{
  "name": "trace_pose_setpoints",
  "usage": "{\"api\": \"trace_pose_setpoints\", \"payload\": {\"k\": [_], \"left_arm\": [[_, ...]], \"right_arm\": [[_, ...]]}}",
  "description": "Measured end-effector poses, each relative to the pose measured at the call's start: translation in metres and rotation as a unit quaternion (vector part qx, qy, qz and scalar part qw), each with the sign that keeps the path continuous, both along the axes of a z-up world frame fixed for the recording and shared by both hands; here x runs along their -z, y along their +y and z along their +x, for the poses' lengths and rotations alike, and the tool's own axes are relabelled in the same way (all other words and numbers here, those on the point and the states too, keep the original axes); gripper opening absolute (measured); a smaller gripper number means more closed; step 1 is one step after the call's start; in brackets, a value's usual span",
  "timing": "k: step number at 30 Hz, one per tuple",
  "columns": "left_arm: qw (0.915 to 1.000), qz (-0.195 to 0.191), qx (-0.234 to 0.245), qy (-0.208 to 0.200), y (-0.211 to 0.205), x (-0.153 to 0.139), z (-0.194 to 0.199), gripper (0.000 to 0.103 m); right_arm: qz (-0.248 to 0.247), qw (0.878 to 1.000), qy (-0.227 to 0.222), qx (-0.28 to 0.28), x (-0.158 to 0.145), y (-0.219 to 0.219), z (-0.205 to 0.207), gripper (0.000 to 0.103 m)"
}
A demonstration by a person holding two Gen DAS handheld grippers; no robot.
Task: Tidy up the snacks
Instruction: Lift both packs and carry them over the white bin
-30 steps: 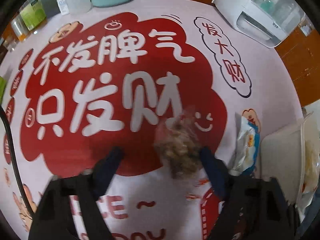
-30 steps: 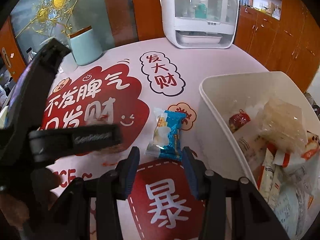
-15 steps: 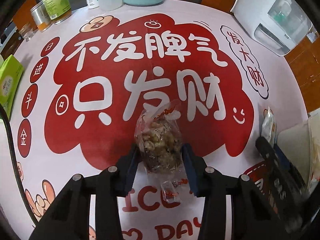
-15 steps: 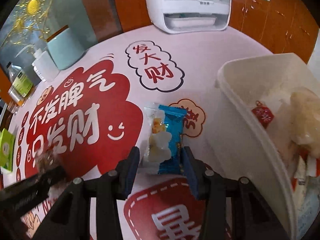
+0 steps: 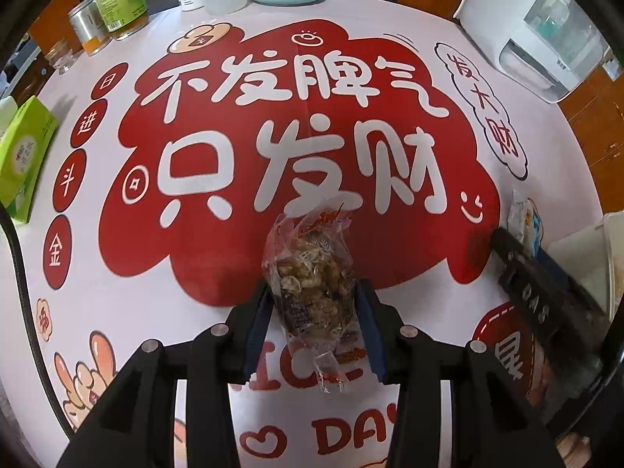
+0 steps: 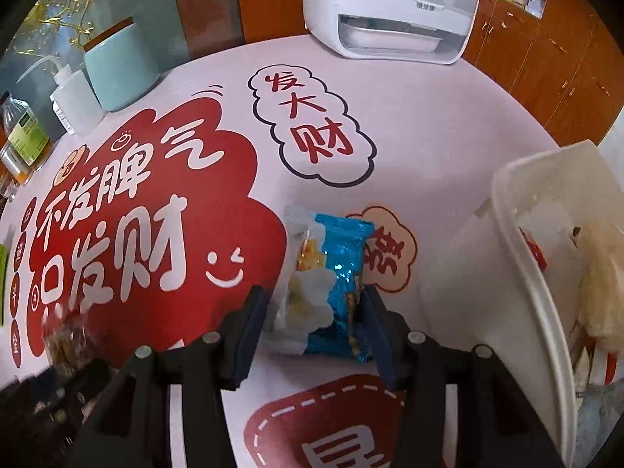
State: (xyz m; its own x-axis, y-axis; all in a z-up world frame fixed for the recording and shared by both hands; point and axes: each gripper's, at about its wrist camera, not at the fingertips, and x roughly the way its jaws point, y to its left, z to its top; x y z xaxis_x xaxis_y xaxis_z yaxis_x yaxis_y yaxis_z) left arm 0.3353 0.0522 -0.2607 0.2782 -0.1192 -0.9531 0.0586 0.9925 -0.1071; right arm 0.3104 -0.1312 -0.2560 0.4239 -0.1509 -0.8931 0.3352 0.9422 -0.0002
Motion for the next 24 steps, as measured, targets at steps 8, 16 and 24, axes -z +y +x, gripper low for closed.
{"api": "trace_pose_setpoints", "payload": {"k": [8,16,24], "left_arm": [[0.9999,0.009,-0.004,-0.01,0.006,-0.015,-0.03,0.042],[0.9978,0.021,0.002,-0.062,0.014,-0.069,-0.079,0.042],[0.9944,0.012,0.041,-0.097,-0.017,-0.121,-0.131,0.041]], "right_arm": [[0.061,0.998,0.004,-0.016,-0.004,-0.004,-0.014,0.028],[0.099,0.99,-0.056,-0.081,-0.053,0.01,-0.089,0.026],[0.077,0.972,-0.179,-0.129,-0.14,-0.006,-0.186,0.026]]}}
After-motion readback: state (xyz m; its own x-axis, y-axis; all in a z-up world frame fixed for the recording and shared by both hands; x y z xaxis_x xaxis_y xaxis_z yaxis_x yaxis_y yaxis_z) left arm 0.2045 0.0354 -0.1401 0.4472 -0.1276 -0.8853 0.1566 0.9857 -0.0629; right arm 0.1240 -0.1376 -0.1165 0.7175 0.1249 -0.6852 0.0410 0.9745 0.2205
